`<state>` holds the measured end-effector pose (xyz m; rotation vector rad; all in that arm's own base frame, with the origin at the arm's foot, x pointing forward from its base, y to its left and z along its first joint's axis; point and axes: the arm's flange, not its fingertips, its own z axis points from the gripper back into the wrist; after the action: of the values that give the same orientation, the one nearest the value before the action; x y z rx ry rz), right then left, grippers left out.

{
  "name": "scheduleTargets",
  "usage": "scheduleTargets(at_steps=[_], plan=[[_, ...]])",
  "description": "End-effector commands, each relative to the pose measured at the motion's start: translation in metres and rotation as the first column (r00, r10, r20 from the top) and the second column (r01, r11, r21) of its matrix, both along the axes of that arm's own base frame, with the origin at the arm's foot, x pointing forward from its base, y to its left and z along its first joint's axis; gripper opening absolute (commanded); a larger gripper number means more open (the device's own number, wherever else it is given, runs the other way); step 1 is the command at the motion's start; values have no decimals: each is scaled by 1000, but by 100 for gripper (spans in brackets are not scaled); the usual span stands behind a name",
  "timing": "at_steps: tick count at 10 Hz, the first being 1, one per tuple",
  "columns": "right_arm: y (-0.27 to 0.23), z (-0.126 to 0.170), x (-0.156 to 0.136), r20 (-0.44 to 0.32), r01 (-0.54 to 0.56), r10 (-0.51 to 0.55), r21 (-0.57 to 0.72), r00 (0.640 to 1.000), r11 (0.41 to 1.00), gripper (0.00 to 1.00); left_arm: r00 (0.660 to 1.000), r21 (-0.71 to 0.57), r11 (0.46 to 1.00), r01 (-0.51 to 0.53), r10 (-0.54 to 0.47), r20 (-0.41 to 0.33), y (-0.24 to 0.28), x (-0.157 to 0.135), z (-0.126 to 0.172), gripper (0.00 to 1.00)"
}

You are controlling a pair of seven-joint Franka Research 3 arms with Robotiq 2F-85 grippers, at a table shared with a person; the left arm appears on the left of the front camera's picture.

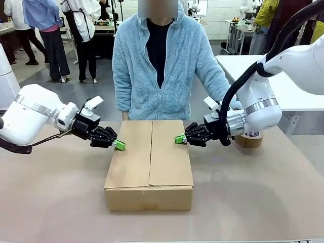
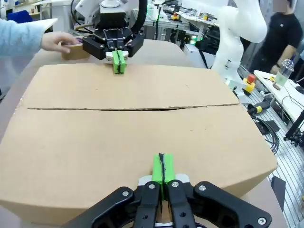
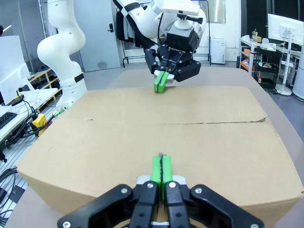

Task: Wrap the clocks to prevent damage.
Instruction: Push the left (or right) flap of the Package Box to close it.

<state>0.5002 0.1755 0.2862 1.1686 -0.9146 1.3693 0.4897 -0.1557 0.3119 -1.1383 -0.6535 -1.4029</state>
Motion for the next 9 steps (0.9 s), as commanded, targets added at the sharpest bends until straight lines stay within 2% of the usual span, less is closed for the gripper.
scheduleTargets(at_steps=[1, 3, 4, 5, 9], plan=[[1, -3, -2, -7, 12, -12, -2, 1000, 1000, 1, 998, 51, 997, 66, -67, 13, -2, -3, -12, 0], [1, -3, -2, -7, 12, -12, -2, 1000, 1000, 1, 994, 88, 990, 110, -109, -15, 2, -8, -14, 0], [1, -3, -2, -7, 12, -12, -2, 1000, 1000, 1, 988, 83, 984, 157, -155, -25, 6, -16, -4, 0], [1, -3, -2, -7, 12, -12, -2, 1000, 1000, 1, 998, 25, 998, 57, -57, 3, -2, -3, 1, 0], [1, -3, -2, -7, 12, -12, -2, 1000, 1000, 1, 998, 25, 998, 57, -57, 3, -2, -3, 1, 0]])
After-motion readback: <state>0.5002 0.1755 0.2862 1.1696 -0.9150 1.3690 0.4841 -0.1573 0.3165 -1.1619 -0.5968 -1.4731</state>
